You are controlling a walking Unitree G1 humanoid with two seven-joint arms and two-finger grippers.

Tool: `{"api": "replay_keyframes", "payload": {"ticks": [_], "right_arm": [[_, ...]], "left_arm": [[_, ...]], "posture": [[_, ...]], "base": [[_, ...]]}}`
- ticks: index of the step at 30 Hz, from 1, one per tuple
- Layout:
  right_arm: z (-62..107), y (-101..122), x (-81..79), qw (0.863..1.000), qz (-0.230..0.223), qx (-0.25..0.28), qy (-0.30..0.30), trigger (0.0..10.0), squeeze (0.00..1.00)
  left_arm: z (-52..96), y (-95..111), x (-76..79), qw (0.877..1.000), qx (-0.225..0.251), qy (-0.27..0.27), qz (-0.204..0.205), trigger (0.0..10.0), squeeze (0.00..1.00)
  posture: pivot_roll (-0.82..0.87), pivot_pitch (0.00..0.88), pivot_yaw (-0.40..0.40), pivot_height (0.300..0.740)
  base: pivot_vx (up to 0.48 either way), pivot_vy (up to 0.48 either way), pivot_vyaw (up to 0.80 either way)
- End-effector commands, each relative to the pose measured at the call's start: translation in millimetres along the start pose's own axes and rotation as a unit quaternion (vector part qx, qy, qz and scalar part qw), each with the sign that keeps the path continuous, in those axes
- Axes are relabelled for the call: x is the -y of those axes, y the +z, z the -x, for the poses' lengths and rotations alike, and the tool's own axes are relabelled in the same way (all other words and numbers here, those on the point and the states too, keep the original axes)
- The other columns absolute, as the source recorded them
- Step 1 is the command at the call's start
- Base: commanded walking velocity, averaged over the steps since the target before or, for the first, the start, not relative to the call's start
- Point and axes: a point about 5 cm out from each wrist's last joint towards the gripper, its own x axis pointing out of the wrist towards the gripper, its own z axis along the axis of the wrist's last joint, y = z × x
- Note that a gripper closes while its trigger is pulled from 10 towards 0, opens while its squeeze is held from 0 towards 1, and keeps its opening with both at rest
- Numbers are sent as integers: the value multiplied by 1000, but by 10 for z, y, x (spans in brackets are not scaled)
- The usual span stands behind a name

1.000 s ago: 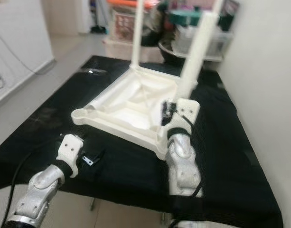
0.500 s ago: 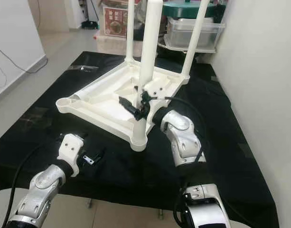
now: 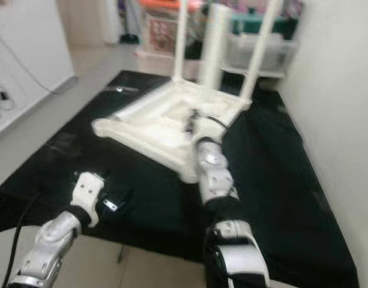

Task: Building children table

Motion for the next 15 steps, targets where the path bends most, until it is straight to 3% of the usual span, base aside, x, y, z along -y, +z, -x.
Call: {"api": "replay_keyframes", "payload": {"ticks": [1, 2, 3, 4, 7, 8, 10, 11, 12, 13, 14, 15], "right_arm": [[159, -294, 200, 996, -5, -62, -67, 10000, 0], [159, -294, 200, 996, -5, -62, -67, 10000, 0], [318, -325, 223, 996, -3, -51, -67, 10000, 0], [366, -311, 185, 999, -11, -38, -35, 10000, 0], [392, -298, 157, 999, -16, -30, -12, 10000, 0], [397, -227, 116, 1000, -16, -9, 22, 10000, 1000], [359, -86, 17, 995, -26, -7, 92, 10000, 1000], [359, -86, 17, 995, -26, -7, 92, 10000, 1000], [336, 5, -31, 991, -16, -1, 132, 10000, 875], [323, 87, -71, 985, -5, 8, 171, 10000, 549], [323, 87, -71, 985, -5, 8, 171, 10000, 549], [336, 264, -163, 954, 37, 33, 296, 10000, 0]], "left_arm": [[-43, 31, 42, 1000, 7, -12, -1, 10000, 0], [-43, 31, 42, 1000, 7, -12, -1, 10000, 0], [-84, 36, 106, 1000, 9, -22, 0, 10000, 0], [-93, 43, 132, 1000, 10, -26, 1, 10000, 0], [-96, 46, 146, 1000, 11, -28, 1, 10000, 0], [-87, 50, 141, 1000, 12, -28, 3, 10000, 0], [-61, 27, 115, 1000, 10, -26, 4, 10000, 0], [-61, 27, 115, 1000, 10, -26, 4, 10000, 0], [-53, 17, 109, 1000, 9, -26, 4, 10000, 0], [-49, 12, 107, 1000, 8, -25, 4, 10000, 0], [-49, 12, 107, 1000, 8, -25, 4, 10000, 0], [-59, 26, 112, 1000, 11, -24, 6, 10000, 0]], "posture": [[-5, 0, -64, 740], [-5, 0, -64, 740], [-12, 0, -57, 740], [-8, 0, -61, 740], [-8, 0, -61, 740], [-12, 0, -62, 740], [-20, 0, -66, 740], [-20, 0, -66, 740], [-23, 0, -68, 740], [-23, 0, -68, 740], [-23, 0, -68, 740], [-16, 0, -69, 740]], "base": [[0, 0, 0], [0, 0, 0], [0, 0, 0], [0, 0, 0], [0, 0, 0], [0, 0, 0], [0, 0, 0], [0, 0, 0], [0, 0, 0], [0, 0, 0], [0, 0, 0], [0, 0, 0]]}}
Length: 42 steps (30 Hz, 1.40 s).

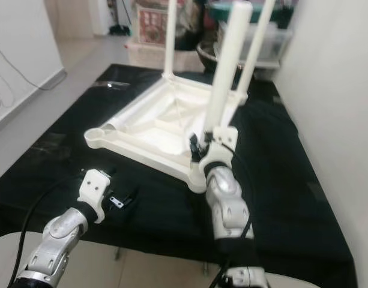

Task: Building children table

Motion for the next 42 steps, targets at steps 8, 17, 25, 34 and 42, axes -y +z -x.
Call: {"api": "replay_keyframes", "payload": {"ticks": [8, 17, 25, 34, 42], "right_arm": [[-146, 76, -264, 973, 90, 3, 214, 10000, 0], [-560, -70, -145, 997, 45, -61, 30, 0, 0], [-2, -351, 467, 941, -22, -77, -330, 0, 0], [258, -297, 185, 949, -1, -54, -311, 10000, 0], [-96, 165, 204, 994, 17, 24, -106, 10000, 1000]], "left_arm": [[-13, 1, 10, 1000, 3, 0, 3, 10000, 0], [-25, 43, 17, 1000, 10, -1, 2, 10000, 0], [93, -63, -45, 1000, -8, 10, 1, 10000, 0], [109, -77, 0, 1000, -10, 3, 4, 10000, 0], [49, -28, 3, 1000, -4, -7, 0, 10000, 0]], "posture": [[16, 0, -80, 740], [35, 0, -85, 740], [8, 0, -78, 740], [-7, 0, -59, 740], [0, 0, -64, 740]], "base": [[0, 0, 0], [0, 0, 0], [0, 0, 0], [0, 0, 0], [0, 0, 0]]}}
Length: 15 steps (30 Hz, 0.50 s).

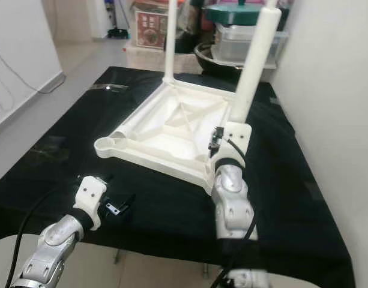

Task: Building children table

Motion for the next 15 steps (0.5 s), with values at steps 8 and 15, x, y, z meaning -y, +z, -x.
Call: {"api": "replay_keyframes", "payload": {"ticks": [8, 15], "right_arm": [[-249, 158, 10, 980, 35, -23, 193, 10000, 0], [-177, -212, -297, 931, 27, -73, 357, 3569, 0]], "left_arm": [[57, -38, -37, 1000, -6, 11, 4, 10000, 0], [15, -3, -17, 1000, -1, 7, 4, 10000, 0]], "posture": [[25, 0, -80, 740], [50, 0, -89, 740]], "base": [[0, 0, 0], [0, 0, 0]]}}
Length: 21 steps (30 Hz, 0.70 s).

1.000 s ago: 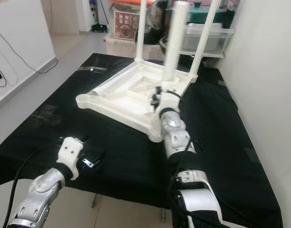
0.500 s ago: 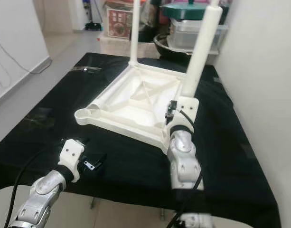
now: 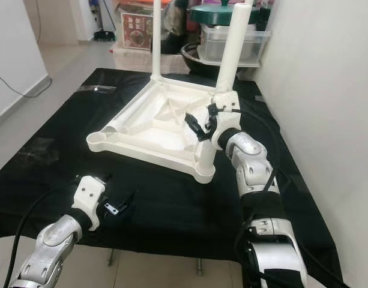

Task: Building children table

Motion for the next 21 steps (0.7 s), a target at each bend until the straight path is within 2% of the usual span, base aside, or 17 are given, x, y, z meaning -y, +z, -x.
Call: {"api": "replay_keyframes", "payload": {"ticks": [1, 4, 6, 7, 8, 9, 10, 11, 12, 13, 14, 17, 18, 19, 20, 21], "right_arm": [[-179, -270, -380, 995, -26, -25, 94, 0, 0], [-217, -287, -423, 995, -30, -20, 89, 0, 0], [-304, -290, -318, 998, -45, -31, -41, 0, 0], [-299, -308, -225, 991, -62, -41, -115, 0, 0], [-299, -308, -225, 991, -62, -41, -115, 0, 0], [-205, -399, -39, 963, -85, -70, -245, 0, 0], [-63, -512, 59, 932, -94, -91, -337, 0, 0], [-63, -512, 59, 932, -94, -91, -337, 0, 0], [45, -584, 111, 909, -97, -105, -392, 0, 0], [196, -709, 63, 894, -86, -117, -424, 0, 0], [300, -780, 2, 888, -77, -122, -436, 0, 0], [362, -818, -37, 885, -72, -126, -442, 0, 0], [446, -846, -107, 882, -54, -128, -451, 3098, 0], [500, -837, -183, 882, -29, -126, -453, 10000, 0], [500, -837, -183, 882, -29, -126, -453, 10000, 0], [523, -837, -276, 884, -28, -130, -448, 10000, 0]], "left_arm": [[-38, 49, -11, 1000, 6, -1, 0, 10000, 0], [-42, 60, -20, 1000, 7, 0, -1, 10000, 0], [-19, 35, -44, 1000, 4, 2, -3, 10000, 0], [-11, 21, -48, 1000, 1, 2, -3, 10000, 0], [-11, 21, -48, 1000, 1, 2, -3, 10000, 0], [-7, 15, -41, 1000, 0, 2, -3, 10000, 0], [-10, 24, -27, 1000, 2, 1, -1, 10000, 0], [-10, 24, -27, 1000, 2, 1, -1, 10000, 0], [-12, 34, -15, 1000, 3, 1, 0, 10000, 0], [-16, 34, 2, 1000, 4, 0, 1, 10000, 0], [-17, 33, 12, 1000, 4, 0, 1, 10000, 0], [-18, 31, 17, 1000, 3, -1, 1, 10000, 0], [-5, 26, 13, 1000, 3, -1, 1, 10000, 0], [11, 8, 5, 1000, 0, -2, 0, 10000, 0], [11, 8, 5, 1000, 0, -2, 0, 10000, 0], [17, -9, 5, 1000, -2, -3, 0, 10000, 0]], "posture": [[56, 0, -90, 740], [56, 0, -90, 740], [38, 0, -89, 740], [38, 0, -89, 740], [38, 0, -89, 740], [35, 0, -89, 740], [33, 0, -88, 740], [33, 0, -88, 740], [36, 0, -88, 740], [41, 0, -91, 740], [41, 0, -91, 740], [41, 0, -91, 740], [27, 0, -84, 740], [11, 0, -80, 740], [11, 0, -80, 740], [4, 0, -76, 740]], "base": [[0, 0, 0], [0, 0, 0], [0, 0, 0], [0, 0, 0], [0, 0, 0], [0, 0, 0], [0, 0, 0], [0, 0, 0], [0, 0, 0], [0, 0, 0], [0, 0, 0], [0, 0, 0], [0, 0, 0], [0, 0, 0], [0, 0, 0], [0, 0, 0]]}}
